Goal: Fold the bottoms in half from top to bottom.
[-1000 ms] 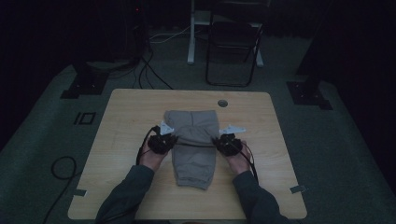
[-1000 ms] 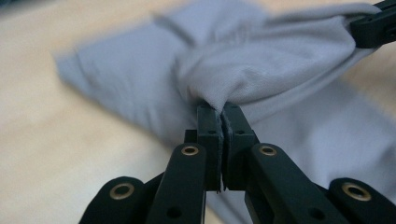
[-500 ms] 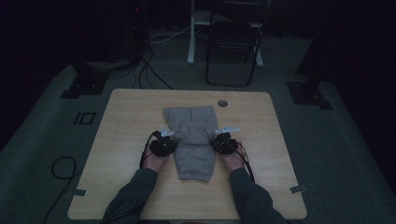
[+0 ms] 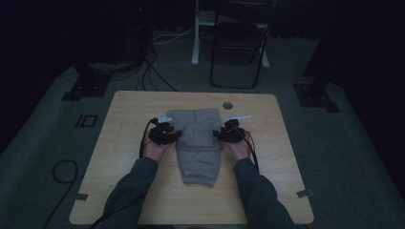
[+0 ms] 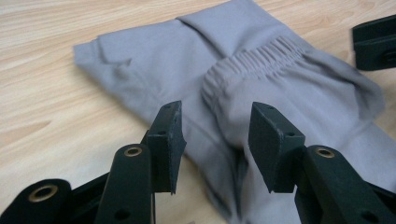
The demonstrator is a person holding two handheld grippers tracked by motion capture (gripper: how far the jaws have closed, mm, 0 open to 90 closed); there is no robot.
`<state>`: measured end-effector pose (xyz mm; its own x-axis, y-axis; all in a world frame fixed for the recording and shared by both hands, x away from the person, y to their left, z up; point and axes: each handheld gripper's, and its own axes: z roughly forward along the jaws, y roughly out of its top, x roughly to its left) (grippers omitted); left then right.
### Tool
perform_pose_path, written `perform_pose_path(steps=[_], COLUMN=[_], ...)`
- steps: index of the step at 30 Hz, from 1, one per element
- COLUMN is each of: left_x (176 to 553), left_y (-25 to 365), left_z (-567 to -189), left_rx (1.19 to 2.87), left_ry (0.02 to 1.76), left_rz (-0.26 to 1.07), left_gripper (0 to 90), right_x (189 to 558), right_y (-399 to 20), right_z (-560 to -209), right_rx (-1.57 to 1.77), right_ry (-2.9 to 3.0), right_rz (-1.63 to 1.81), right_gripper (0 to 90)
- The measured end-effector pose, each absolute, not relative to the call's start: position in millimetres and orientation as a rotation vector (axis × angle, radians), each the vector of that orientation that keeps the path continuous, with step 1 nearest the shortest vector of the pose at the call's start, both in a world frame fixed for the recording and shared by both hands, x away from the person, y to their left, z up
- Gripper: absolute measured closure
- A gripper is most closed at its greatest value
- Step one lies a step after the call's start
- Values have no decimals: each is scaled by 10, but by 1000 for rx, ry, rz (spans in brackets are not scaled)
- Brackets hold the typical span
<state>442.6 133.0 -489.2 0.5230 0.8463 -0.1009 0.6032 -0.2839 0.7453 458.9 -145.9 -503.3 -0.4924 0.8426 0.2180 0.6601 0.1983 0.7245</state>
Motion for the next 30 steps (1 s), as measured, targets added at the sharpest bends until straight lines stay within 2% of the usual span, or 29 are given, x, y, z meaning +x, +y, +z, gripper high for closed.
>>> perform_pose_path(steps=[7, 9, 11, 12, 13, 14, 15, 16, 18, 23, 30], left_x=[4624, 4638, 4631, 4620, 4608, 4595, 4585, 4571, 4490, 4282, 4030], left_y=[1133, 1092, 1063, 1050, 1038, 1037, 1045, 1058, 1085, 1071, 1075], left_z=[-5043, -5089, -5114, -5117, -5116, -5107, -5089, -5063, -4951, -4827, -4873], left_rx=[2066, 2074, 2083, 2093, 2103, 2106, 2102, 2098, 2076, 2074, 2088], left_ry=[1214, 1219, 1209, 1199, 1190, 1183, 1174, 1171, 1132, 1053, 1015], left_rz=[348, 334, 321, 323, 330, 331, 330, 326, 330, 344, 347], left_gripper=[540, 561, 594, 670, 670, 756, 756, 826, 864, 879, 880], right_x=[4774, 4782, 4789, 4776, 4776, 4743, 4743, 4701, 4643, 4425, 4139], right_y=[-1351, -1333, -1311, -1306, -1306, -1325, -1325, -1357, -1389, -1426, -1462], right_z=[-5169, -5192, -5230, -5243, -5243, -5220, -5220, -5176, -5120, -4982, -5017], right_rx=[1525, 1532, 1535, 1523, 1523, 1506, 1506, 1485, 1443, 1308, 1208], right_ry=[2307, 2325, 2346, 2347, 2347, 2335, 2335, 2324, 2318, 2312, 2316], right_rz=[1152, 1133, 1099, 1078, 1078, 1082, 1082, 1102, 1142, 1220, 1223], right_gripper=[466, 466, 485, 582, 582, 710, 710, 777, 791, 802, 803])
